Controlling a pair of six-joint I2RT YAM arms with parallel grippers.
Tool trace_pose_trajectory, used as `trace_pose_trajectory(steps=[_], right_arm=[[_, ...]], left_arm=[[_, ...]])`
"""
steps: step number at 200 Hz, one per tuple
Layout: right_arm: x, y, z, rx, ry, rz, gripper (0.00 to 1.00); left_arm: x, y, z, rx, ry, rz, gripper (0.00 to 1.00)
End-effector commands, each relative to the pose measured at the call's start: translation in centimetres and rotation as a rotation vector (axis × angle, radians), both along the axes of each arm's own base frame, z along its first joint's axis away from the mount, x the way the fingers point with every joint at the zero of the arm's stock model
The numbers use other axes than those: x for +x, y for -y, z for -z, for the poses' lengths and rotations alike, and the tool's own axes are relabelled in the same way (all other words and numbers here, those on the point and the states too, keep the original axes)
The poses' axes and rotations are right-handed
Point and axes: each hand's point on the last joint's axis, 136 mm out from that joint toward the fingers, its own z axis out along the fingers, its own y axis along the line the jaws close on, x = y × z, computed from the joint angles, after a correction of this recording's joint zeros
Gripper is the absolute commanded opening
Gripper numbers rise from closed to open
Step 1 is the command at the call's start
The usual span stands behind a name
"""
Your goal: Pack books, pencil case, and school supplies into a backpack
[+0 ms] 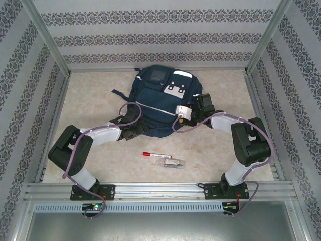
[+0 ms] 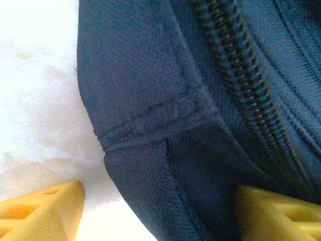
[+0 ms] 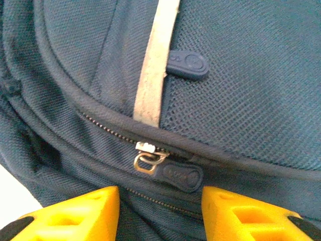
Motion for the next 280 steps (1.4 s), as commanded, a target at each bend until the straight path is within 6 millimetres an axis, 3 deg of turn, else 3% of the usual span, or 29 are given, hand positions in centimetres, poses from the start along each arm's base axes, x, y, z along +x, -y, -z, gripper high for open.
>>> trace_pose_trajectory(steps=[1, 45, 61, 100, 129, 154, 236, 280], right_arm=[[1.0, -1.3, -2.0, 0.038, 0.086, -0.049, 0.47], [0.7, -2.5, -1.3, 0.075, 0.034, -0.087, 0.45], [0.4, -3.2, -0.6, 0.066, 0.003, -0.095, 0.4], [-1.1, -3.7, 0.2, 0.033, -0.062, -0.121, 0.15], [-2.7, -3.7, -1.1, 0.058, -0.105, -0.135, 0.06], [-5.3, -3.6, -2.1, 0.046, -0.262, -0.165, 0.0], [-10.2, -5.8, -4.8, 0.13, -0.729, -0.087, 0.03], [-10.7, -6.7, -4.9, 0.197, -0.831, 0.004, 0.03]], left_arm=[[-6.1, 3.9, 2.8, -0.131, -0.255, 0.123, 0.77], [-5.6, 4.7, 2.5, -0.175, -0.239, 0.096, 0.77], [-5.6, 4.8, 2.5, -0.17, -0.252, 0.105, 0.77], [-5.5, 5.0, 2.7, -0.185, -0.243, 0.091, 0.77], [-5.6, 5.2, 2.5, -0.193, -0.252, 0.092, 0.78], [-5.5, 5.2, 2.5, -0.203, -0.24, 0.075, 0.78], [-5.2, 6.5, 2.0, -0.259, -0.246, 0.088, 0.79], [-4.8, 7.4, 2.2, -0.301, -0.255, 0.08, 0.79]])
